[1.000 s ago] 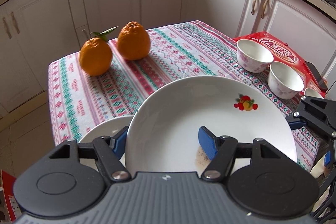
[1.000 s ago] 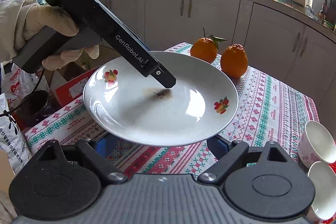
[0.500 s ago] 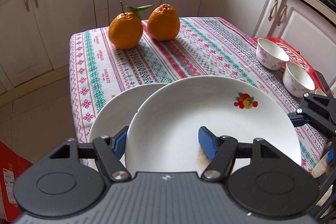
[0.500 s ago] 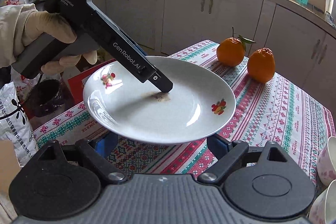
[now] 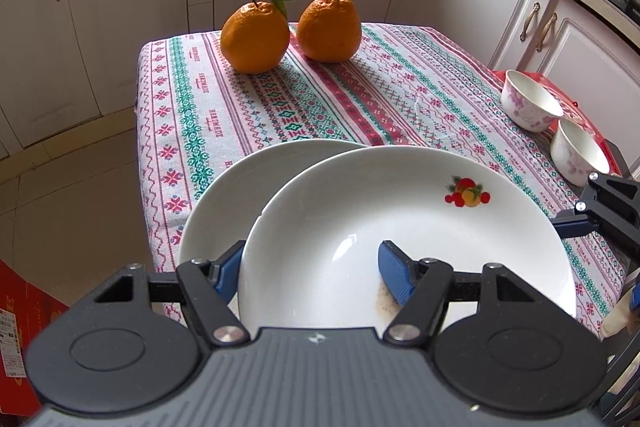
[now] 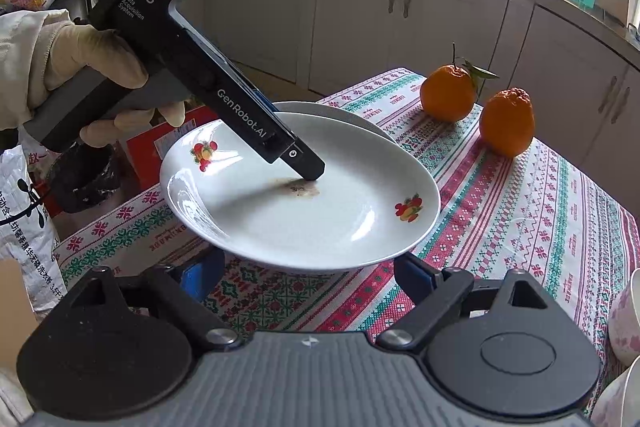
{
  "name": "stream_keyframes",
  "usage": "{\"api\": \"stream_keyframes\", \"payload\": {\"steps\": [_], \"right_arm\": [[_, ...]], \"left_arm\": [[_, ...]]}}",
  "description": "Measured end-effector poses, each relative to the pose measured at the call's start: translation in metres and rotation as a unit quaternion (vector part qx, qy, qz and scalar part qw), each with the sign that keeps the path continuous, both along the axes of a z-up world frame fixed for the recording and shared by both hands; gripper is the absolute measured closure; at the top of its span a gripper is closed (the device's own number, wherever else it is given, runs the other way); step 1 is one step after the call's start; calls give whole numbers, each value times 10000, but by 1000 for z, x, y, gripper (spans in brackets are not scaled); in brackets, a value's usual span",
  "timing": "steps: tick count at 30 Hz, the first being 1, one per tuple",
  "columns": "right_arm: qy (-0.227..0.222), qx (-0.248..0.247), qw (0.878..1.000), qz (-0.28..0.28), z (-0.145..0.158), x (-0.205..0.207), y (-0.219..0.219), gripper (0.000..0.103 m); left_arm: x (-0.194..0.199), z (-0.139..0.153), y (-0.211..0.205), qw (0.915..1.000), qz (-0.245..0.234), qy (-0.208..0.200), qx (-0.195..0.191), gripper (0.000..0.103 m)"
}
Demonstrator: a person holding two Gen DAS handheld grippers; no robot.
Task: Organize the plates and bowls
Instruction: 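Carry the stained plate with the left gripper over the other white flat plate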
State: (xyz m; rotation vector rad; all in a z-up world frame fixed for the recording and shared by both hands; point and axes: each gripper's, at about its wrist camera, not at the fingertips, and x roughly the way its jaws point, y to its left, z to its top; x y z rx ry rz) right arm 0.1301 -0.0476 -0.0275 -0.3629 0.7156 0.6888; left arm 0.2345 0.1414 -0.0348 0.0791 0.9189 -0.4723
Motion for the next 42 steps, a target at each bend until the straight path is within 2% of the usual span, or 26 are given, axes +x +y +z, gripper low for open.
{"api": "stream_keyframes", "payload": {"steps": [30, 42], "right_arm": [[-41, -104, 9999, 67, -1, 3, 5, 9], [-34, -136, 9999, 85, -2, 3, 7, 9]], "left_arm": [[3, -4, 11, 10000, -27, 60, 34, 31], [2, -1, 20, 9998, -42, 129, -114, 31]]}}
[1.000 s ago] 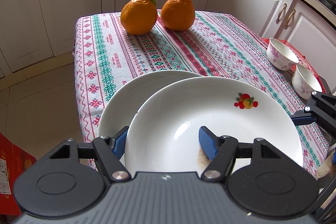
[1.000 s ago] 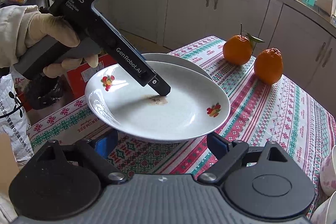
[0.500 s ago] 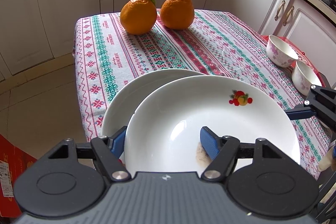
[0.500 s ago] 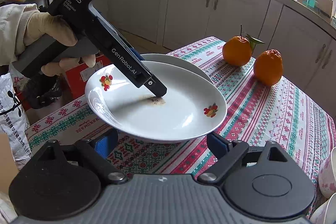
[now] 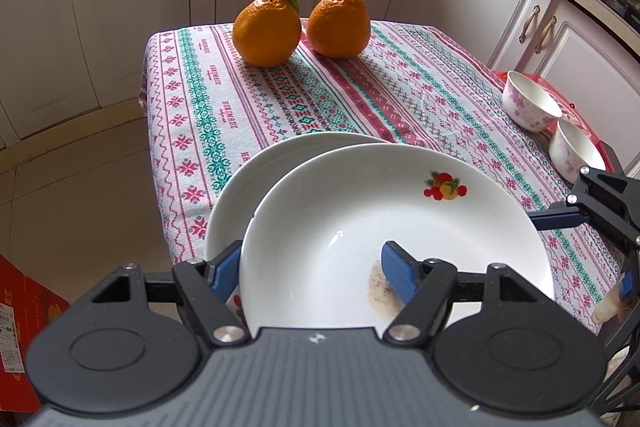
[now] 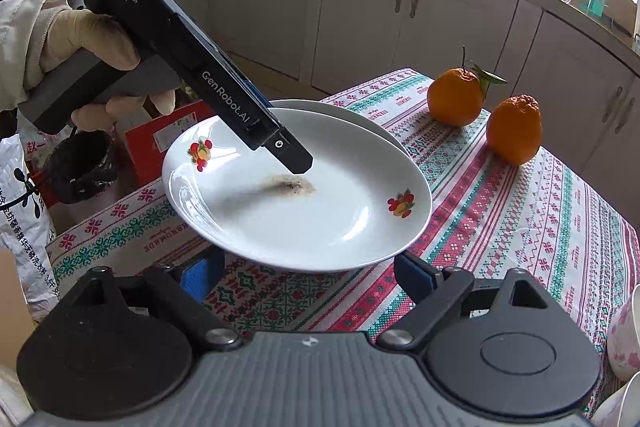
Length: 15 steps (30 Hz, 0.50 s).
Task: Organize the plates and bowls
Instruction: 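Carry the stained plate with the left gripper over the other white flat plate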
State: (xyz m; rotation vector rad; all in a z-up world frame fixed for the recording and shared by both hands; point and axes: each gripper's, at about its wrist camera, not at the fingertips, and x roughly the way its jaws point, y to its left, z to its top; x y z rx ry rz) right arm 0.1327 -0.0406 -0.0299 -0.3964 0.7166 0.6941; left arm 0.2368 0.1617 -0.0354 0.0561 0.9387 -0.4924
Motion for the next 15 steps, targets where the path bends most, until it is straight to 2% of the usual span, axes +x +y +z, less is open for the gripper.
{"api": "stream_keyframes", "payload": {"steps": [15], "right_arm": [[35, 61, 10000, 40, 0, 2, -2, 9]], "left_arm": [[-5, 5, 10, 9995, 174, 117, -256, 30]]}}
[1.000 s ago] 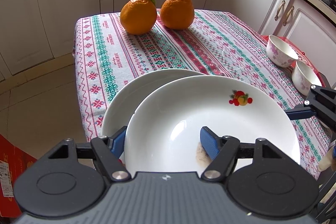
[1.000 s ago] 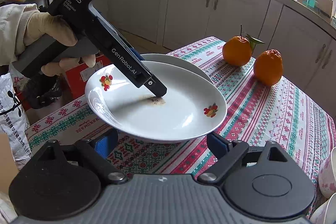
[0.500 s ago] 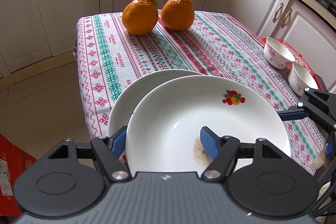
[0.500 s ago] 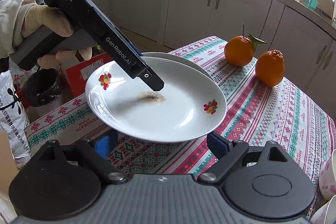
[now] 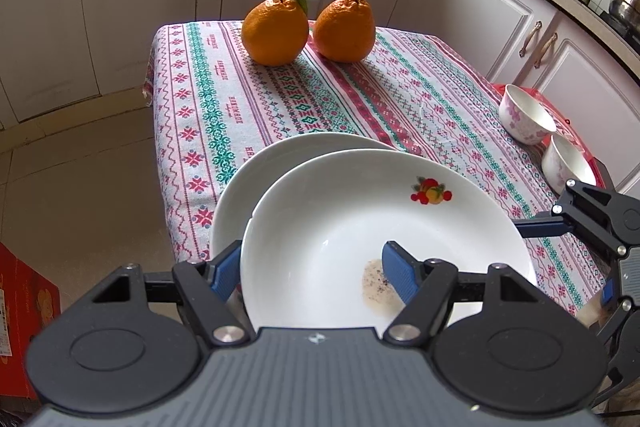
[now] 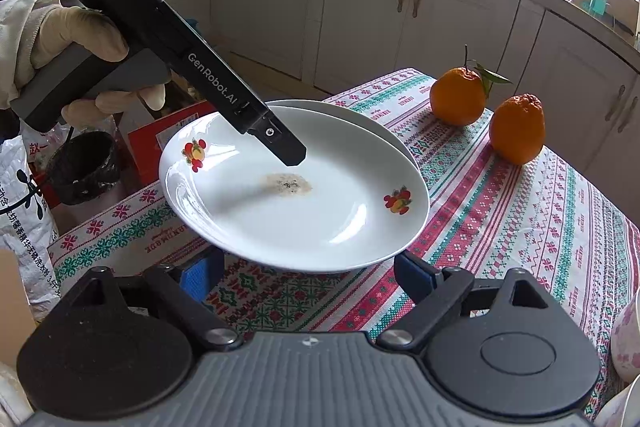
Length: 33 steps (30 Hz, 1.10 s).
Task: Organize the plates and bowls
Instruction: 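Carry the stained plate with the left gripper over the other white flat plate, then lower the stained plate onto the white flat plate and open the left gripper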
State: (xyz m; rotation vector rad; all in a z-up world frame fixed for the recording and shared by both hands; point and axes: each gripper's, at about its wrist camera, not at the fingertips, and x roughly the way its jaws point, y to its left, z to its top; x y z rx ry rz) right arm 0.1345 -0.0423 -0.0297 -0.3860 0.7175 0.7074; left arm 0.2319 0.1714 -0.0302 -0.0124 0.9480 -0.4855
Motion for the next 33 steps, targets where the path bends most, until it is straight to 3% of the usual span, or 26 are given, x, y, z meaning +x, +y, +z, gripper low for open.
{"api": "stream_keyframes", "payload": {"steps": [33], "right_arm": [[-75, 144, 9999, 9, -1, -3, -2, 9]], "left_arm": [[-9, 12, 11, 9988, 447, 35, -192, 25]]}}
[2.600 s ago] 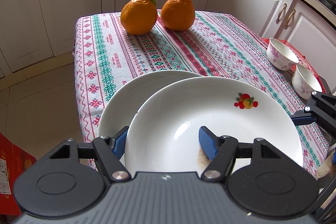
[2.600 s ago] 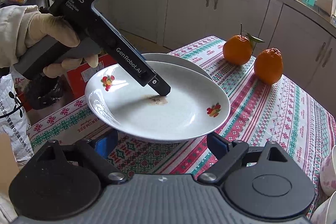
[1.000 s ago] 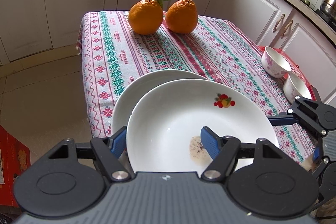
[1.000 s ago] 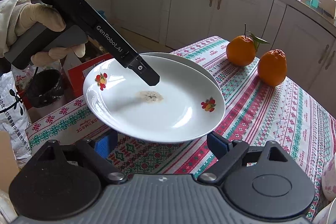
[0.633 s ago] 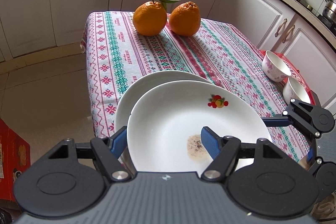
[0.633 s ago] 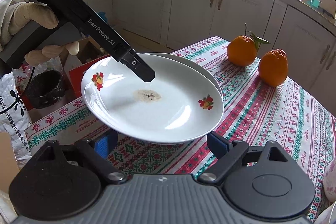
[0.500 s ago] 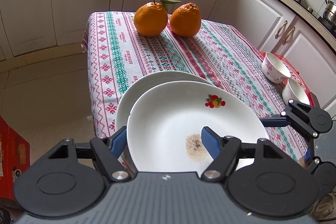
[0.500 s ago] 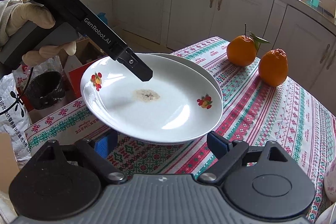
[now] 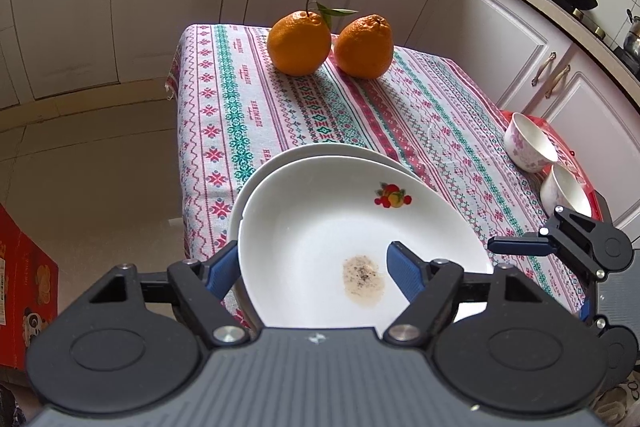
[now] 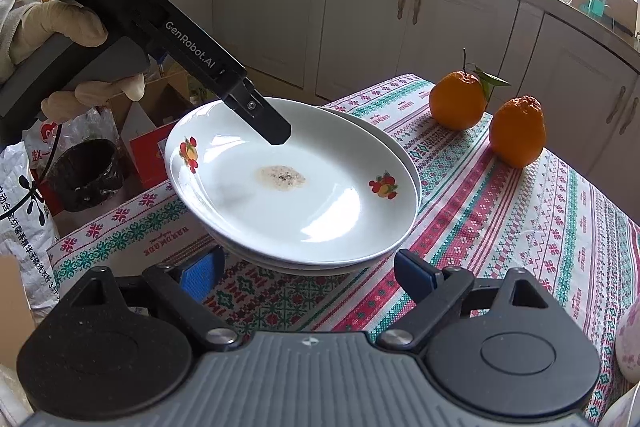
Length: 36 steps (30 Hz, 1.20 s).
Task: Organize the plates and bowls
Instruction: 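Lower the stained plate onto the white flat plate and open the left gripper, then move the right gripper to the rim of a pink-patterned white bowl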
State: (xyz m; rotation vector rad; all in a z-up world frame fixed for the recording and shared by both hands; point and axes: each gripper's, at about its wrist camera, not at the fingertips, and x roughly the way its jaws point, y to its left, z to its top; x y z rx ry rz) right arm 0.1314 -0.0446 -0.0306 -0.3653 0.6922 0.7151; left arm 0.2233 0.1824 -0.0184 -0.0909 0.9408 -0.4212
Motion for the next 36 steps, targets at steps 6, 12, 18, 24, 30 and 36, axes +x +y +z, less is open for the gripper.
{"api": "stream_keyframes", "payload": {"steps": [6, 12, 18, 24, 30, 36], "right_arm": [[-48, 45, 10000, -9, 4, -3, -2, 8], [-87, 69, 9999, -70, 6, -6, -6, 6], [-161, 76, 9993, -326, 11, -10, -18, 0], [-298, 126, 9973, -657, 22, -20, -42, 0], [-529, 151, 9923, -1106, 34, -39, -77, 0], [-740, 130, 9817, -1752, 44, -62, -133, 0]], "left_arm": [[0, -1, 0, 9999, 60, -23, 116, 21], [0, -4, -5, 9994, 29, -116, 321, 19], [-16, 0, -19, 9949, -107, -705, 711, 19], [-51, 22, -47, 9826, -377, -1625, 821, 11], [-92, 33, -91, 9697, -735, -2268, 529, 6], [-113, 22, -143, 9700, -1312, -2042, -154, 1]]}}
